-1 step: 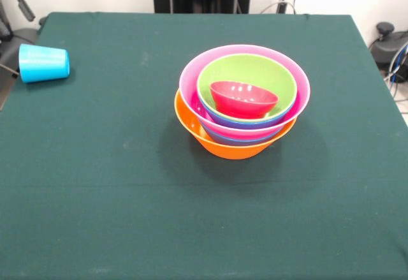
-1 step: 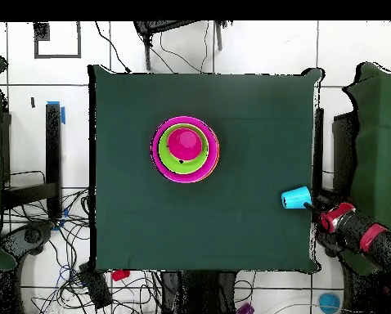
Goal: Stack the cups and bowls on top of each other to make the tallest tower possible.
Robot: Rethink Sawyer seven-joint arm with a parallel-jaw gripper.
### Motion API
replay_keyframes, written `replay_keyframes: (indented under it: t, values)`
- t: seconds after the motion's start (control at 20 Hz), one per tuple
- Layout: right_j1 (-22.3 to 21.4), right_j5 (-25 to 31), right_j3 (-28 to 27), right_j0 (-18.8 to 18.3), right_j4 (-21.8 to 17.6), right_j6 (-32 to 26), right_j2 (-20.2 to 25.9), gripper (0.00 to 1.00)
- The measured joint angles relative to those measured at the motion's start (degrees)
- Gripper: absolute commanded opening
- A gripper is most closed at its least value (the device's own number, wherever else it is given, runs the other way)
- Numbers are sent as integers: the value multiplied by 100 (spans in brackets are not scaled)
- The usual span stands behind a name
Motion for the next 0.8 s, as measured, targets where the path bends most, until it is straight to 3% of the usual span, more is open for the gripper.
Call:
replay_keyframes:
  t: [0.8]
  values:
    - [714, -1, -340, 180, 37, -202, 16, 100]
